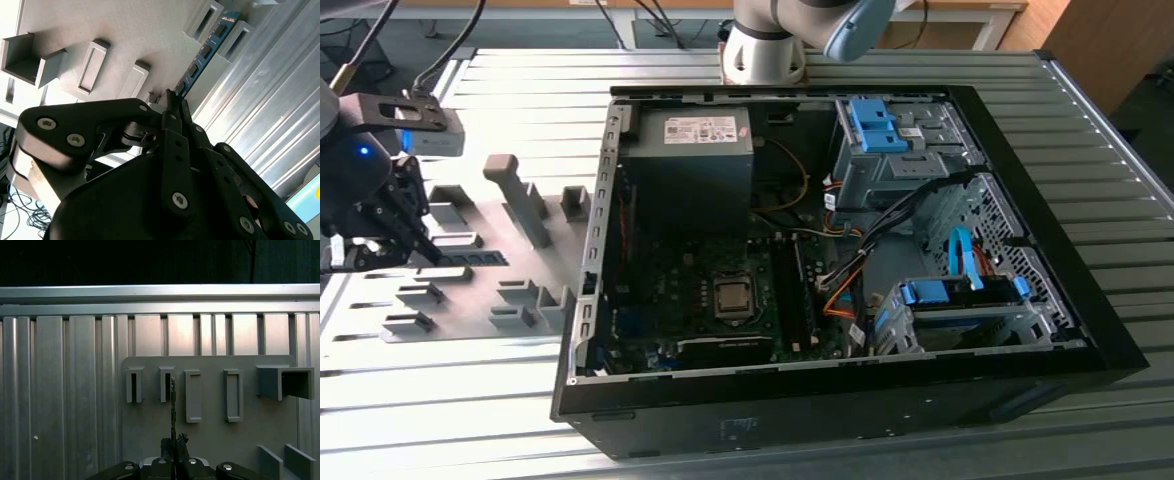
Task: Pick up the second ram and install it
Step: 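Pick up the second ram and move it above second insertion slot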
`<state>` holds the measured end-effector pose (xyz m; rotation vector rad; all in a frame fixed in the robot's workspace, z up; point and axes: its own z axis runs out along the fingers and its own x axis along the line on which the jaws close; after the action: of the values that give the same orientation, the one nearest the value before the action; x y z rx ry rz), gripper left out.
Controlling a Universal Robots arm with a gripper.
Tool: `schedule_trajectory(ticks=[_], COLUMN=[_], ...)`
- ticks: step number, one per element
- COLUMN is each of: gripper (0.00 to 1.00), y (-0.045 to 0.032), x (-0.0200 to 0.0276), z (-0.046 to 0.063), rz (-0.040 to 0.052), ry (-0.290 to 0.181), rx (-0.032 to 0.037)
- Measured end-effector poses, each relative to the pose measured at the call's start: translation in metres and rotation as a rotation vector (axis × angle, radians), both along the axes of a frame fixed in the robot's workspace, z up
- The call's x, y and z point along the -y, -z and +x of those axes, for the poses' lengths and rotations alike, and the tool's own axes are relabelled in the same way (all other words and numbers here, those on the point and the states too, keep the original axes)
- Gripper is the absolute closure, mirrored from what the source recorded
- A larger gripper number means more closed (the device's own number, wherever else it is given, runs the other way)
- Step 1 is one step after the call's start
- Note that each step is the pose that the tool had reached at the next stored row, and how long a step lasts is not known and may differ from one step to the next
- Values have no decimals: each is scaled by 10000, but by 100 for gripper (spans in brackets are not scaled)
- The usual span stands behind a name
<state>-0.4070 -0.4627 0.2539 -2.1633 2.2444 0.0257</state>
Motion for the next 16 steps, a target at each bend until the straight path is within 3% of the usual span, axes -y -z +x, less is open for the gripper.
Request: schedule_trajectory(ticks=[16], gripper=[86], y=[-67], x=[-1], z=[0], rz=[1], ry=[-1], rx=[1])
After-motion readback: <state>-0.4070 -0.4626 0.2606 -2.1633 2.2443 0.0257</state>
